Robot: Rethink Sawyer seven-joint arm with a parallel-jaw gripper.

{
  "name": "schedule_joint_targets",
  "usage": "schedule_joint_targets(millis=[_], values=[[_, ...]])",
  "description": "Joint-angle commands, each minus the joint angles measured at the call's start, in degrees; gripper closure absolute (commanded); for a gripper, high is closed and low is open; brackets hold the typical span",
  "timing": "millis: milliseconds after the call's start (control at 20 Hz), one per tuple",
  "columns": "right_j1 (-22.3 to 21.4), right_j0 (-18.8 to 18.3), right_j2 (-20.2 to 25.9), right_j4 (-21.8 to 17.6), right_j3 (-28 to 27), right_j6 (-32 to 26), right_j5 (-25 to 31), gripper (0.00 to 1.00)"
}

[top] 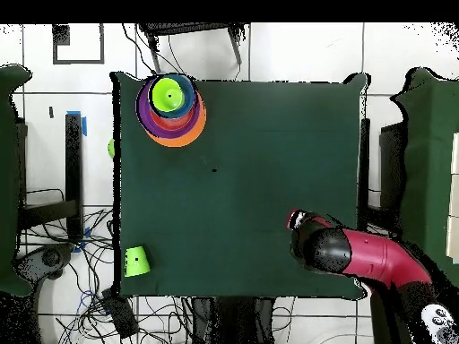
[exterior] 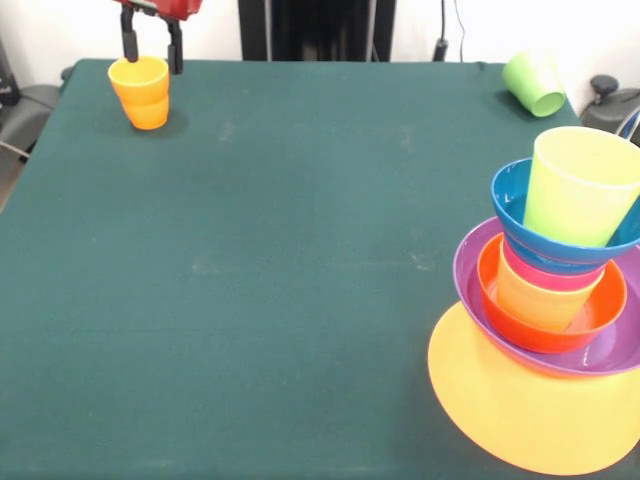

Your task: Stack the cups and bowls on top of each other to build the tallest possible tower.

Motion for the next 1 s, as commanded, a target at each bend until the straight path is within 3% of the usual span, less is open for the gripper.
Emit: schedule_joint_targets(millis=[50,350,550,750,1000], values=[[-1.05,-4.59,6.21,-5.19,3.22,-7.48,-2.20,0.00],[5.57,-4.14,1.30,-10.90,4.13,-2.01,-9.24,0.00],[8.79,-5.43,0.44,-13.90,4.43,-0.73,-12.30,0.00],[9.53,-7.53,2.06,-14.40,5.43,-1.50,-11.19,0.00],[9.89,-6.14,1.17,-14.56,6.41,0.86,-12.27,0.00]])
